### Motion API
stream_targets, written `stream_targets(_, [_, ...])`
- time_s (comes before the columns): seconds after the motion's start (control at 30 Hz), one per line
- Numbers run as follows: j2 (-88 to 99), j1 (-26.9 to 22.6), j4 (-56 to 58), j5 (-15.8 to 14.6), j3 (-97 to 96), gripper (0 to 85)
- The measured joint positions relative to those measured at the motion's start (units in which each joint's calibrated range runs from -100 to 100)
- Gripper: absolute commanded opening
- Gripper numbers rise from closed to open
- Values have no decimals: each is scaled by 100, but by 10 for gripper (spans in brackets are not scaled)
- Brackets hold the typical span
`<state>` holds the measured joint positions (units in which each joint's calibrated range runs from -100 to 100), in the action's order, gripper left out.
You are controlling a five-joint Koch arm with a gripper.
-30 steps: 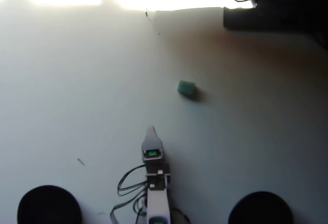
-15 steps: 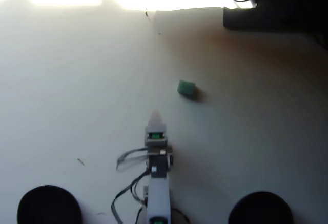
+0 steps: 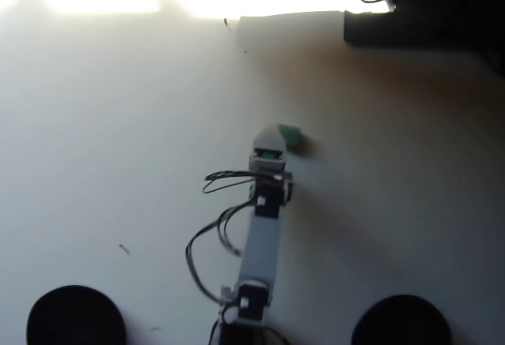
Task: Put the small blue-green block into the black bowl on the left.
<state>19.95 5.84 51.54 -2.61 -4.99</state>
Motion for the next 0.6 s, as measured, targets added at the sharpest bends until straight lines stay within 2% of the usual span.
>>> stream_targets(0.2, [-1351,137,518,0,1145,468])
stream_targets(0.27, [-2285,220,1144,5,2345,468])
stream_targets(0.33, [-2538,234,1325,10,2669,468])
stream_targets(0.6, [-3068,342,1736,68,2816,468])
